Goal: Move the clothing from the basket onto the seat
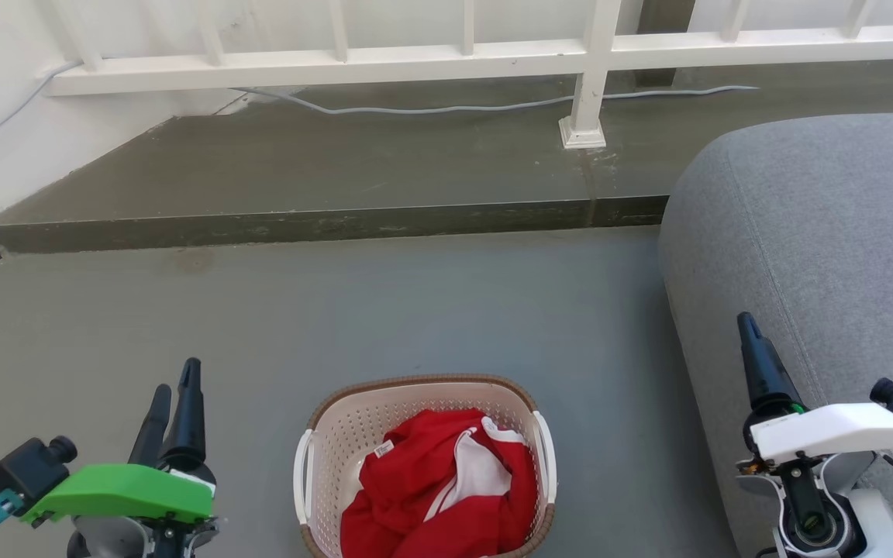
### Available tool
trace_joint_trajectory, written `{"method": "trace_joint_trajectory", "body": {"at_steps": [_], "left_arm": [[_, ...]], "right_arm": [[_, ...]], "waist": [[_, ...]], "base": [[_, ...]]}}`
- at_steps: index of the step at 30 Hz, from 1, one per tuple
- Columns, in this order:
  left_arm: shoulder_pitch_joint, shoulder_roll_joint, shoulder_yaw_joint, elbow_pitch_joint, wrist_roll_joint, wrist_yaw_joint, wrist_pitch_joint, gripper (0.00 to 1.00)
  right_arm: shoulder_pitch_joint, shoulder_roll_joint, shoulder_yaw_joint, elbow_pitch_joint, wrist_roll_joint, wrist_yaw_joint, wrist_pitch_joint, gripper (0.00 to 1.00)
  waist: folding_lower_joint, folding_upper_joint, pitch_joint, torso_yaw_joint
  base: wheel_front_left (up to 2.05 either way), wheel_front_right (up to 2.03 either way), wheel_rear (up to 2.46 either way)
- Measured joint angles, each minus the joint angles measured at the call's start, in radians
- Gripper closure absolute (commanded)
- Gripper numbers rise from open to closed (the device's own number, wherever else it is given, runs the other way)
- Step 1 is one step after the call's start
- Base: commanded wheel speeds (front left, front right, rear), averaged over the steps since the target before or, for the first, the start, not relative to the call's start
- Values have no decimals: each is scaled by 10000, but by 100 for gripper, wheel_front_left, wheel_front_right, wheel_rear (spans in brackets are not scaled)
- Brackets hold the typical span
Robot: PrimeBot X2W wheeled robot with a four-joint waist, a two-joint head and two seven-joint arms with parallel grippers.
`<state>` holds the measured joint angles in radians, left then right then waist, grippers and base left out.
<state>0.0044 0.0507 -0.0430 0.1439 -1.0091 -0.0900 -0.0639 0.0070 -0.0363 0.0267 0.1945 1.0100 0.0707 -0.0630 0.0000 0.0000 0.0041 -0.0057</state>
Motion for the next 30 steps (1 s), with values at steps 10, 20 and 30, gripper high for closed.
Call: {"method": "trace_joint_trajectory", "body": {"at_steps": [10,20,30], "left_arm": [[157,244,-483,-297,2136,234,-339,0],[407,345,-917,-481,4036,548,-652,0],[650,351,-1181,-571,5513,773,-972,0]], "right_arm": [[10,-194,631,-257,-2048,-278,-320,0],[24,-198,1112,-405,-3580,-531,-686,0],[78,-217,1490,-552,-5079,-740,-1009,0]], "waist": [[0,0,-39,-11],[0,0,-94,-30],[0,0,-125,-47]], "base": [[0,0,0],[0,0,0],[0,0,0]]}}
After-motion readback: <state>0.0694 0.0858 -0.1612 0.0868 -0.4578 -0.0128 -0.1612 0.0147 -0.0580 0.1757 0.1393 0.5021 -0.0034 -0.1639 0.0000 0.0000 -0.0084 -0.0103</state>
